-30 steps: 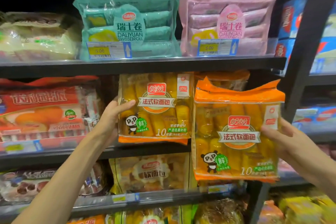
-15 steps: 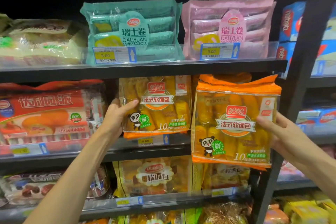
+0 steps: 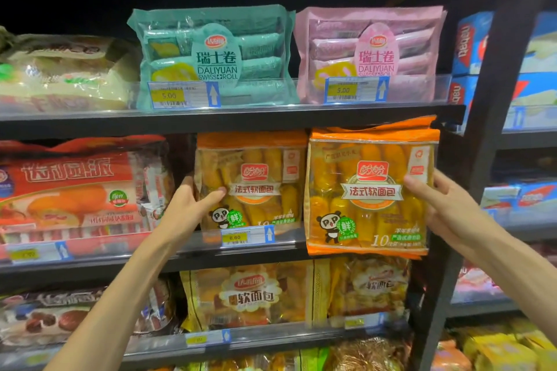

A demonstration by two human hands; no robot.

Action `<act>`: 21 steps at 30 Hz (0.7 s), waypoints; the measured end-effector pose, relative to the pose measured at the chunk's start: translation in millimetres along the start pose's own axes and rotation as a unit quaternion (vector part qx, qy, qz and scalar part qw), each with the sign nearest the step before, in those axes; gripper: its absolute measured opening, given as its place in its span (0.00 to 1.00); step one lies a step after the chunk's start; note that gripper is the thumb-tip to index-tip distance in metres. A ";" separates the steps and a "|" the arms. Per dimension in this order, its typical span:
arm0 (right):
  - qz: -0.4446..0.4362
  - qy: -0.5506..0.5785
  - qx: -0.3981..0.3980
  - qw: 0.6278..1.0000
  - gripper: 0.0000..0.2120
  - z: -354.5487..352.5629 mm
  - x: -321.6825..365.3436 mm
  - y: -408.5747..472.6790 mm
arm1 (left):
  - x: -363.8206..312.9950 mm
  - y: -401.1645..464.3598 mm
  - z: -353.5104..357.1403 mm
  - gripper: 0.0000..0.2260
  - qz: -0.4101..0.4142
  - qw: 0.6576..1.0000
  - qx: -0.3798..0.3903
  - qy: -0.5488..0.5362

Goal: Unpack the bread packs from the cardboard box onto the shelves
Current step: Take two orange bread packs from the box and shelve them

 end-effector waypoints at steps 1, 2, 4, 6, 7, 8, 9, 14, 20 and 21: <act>-0.001 0.003 0.006 1.000 0.26 1.6 0.5 3.4 | 2.0 -2.0 -1.7 0.20 -0.001 1.000 -0.013 0.014; -0.002 0.008 0.009 1.000 0.26 2.3 0.8 8.1 | 2.9 -4.0 -2.9 0.20 0.000 0.999 -0.023 0.028; -0.001 0.019 0.010 1.000 0.27 3.6 2.6 16.3 | 2.8 -7.0 -2.3 0.19 0.009 0.998 -0.035 0.053; 0.003 0.027 0.019 0.999 0.33 3.9 3.0 24.8 | 0.7 -7.1 0.1 0.17 0.015 0.996 -0.038 0.076; 0.006 0.028 0.024 0.999 0.38 3.7 1.6 29.0 | -0.3 -6.5 1.4 0.17 0.011 0.996 -0.039 0.080; 0.009 0.032 0.026 0.999 0.40 2.4 0.1 33.8 | -1.7 -6.0 2.6 0.17 0.006 0.996 -0.039 0.078; 0.010 0.036 0.027 0.999 0.40 1.4 -0.5 38.4 | -2.0 -5.6 3.4 0.18 0.001 0.996 -0.040 0.074; -0.001 0.015 0.025 1.000 0.31 2.9 5.2 51.8 | -1.4 -10.7 6.9 0.17 0.008 0.994 -0.062 0.090; -0.054 0.038 -0.034 0.997 0.20 7.2 8.0 61.0 | -0.4 -12.6 8.4 0.19 0.006 0.992 -0.073 0.104; -0.055 0.032 -0.035 0.997 0.20 6.0 6.8 61.0 | -0.2 -12.9 9.1 0.18 0.006 0.992 -0.074 0.102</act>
Point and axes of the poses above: each hand's wrist, its own y-axis towards the middle knuckle, its own z-axis out of the palm, x = y × z, the point moved 2 cm from there along y, towards the middle knuckle, and after that the axes turned 10 degrees about y, right-handed, at the moved point
